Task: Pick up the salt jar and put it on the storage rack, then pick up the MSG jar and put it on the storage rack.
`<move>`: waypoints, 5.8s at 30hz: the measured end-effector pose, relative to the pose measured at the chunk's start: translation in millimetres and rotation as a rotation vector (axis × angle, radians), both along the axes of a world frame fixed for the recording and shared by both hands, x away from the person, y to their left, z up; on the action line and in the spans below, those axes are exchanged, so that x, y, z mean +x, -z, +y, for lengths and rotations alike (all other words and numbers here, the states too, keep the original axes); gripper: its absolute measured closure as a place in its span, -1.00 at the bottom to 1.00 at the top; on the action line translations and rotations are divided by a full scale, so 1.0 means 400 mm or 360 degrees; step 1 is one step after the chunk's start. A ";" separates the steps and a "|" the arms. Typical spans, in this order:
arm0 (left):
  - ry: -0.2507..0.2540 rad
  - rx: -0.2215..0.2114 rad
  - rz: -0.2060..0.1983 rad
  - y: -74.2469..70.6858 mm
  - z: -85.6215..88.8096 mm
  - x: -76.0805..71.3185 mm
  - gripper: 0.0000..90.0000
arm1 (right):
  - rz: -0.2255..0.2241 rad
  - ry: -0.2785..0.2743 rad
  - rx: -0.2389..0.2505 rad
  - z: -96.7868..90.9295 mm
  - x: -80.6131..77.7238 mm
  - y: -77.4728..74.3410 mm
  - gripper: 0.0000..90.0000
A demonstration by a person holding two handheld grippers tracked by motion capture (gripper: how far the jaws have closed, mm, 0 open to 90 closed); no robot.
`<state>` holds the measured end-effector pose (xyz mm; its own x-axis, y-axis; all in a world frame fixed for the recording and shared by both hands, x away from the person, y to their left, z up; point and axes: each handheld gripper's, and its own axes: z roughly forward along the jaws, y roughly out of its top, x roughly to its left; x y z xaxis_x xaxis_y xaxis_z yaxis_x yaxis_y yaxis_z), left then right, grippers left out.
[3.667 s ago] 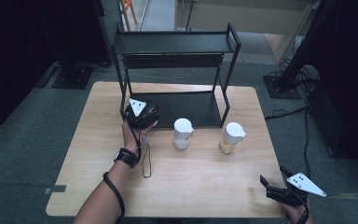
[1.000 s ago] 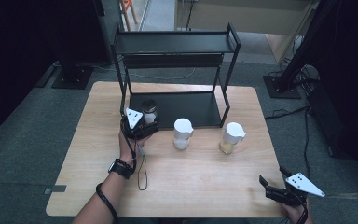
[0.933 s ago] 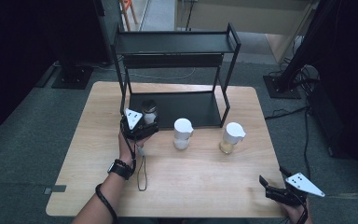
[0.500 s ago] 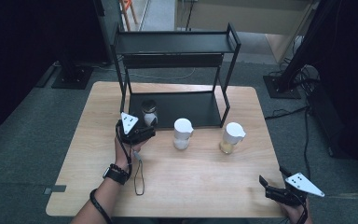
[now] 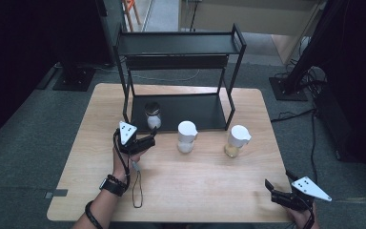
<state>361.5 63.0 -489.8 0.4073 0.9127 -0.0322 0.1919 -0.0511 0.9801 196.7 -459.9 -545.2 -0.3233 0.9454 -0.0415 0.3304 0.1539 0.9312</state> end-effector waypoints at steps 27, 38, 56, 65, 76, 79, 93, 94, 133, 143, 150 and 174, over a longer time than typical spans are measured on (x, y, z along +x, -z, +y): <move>0.0040 -0.0009 0.0000 0.012 0.043 -0.065 -0.73 | -0.0003 0.0002 -0.0011 0.001 -0.001 0.000 -0.80; 0.0048 -0.0014 0.0010 0.026 0.071 -0.092 -0.73 | -0.0001 0.0003 -0.0018 0.003 -0.001 0.001 -0.80; 0.0051 -0.0028 0.0013 0.044 0.116 -0.134 -0.73 | 0.0003 0.0005 -0.0019 0.004 0.000 0.001 -0.80; 0.0031 -0.0022 0.0021 0.052 0.149 -0.152 -0.73 | 0.0001 0.0004 -0.0021 0.004 0.000 0.001 -0.80; 0.0031 -0.0001 0.0031 0.066 0.184 -0.181 -0.73 | 0.0000 0.0005 -0.0021 0.004 -0.001 0.001 -0.80; 0.0019 -0.0015 0.0032 0.067 0.194 -0.188 -0.73 | 0.0001 0.0007 -0.0020 0.004 0.000 0.001 -0.80; -0.0008 -0.0046 0.0020 0.073 0.243 -0.230 -0.73 | 0.0002 0.0009 -0.0025 0.005 -0.001 0.001 -0.80; -0.0015 -0.0055 0.0018 0.073 0.246 -0.232 -0.73 | 0.0002 0.0009 -0.0025 0.005 -0.001 0.001 -0.80; -0.0126 -0.0050 0.0061 0.096 0.374 -0.311 -0.73 | -0.0003 0.0006 -0.0037 0.007 -0.002 0.001 -0.80; -0.0099 -0.0069 0.0072 0.099 0.376 -0.311 -0.73 | -0.0013 -0.0002 -0.0020 0.002 -0.003 -0.002 -0.80; -0.0075 -0.0069 0.0086 0.100 0.376 -0.307 -0.73 | -0.0018 -0.0004 -0.0017 0.002 -0.008 -0.009 -0.80; -0.0029 -0.0073 0.0113 0.102 0.371 -0.303 -0.73 | -0.0060 -0.0177 -0.0036 0.094 -0.016 -0.057 -0.80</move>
<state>240.4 211.3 -530.7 0.3859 0.9168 -0.1027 0.2617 -0.0021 0.9651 190.1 -422.2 -522.6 -0.4239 0.9025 -0.0767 0.2748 0.2089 0.9385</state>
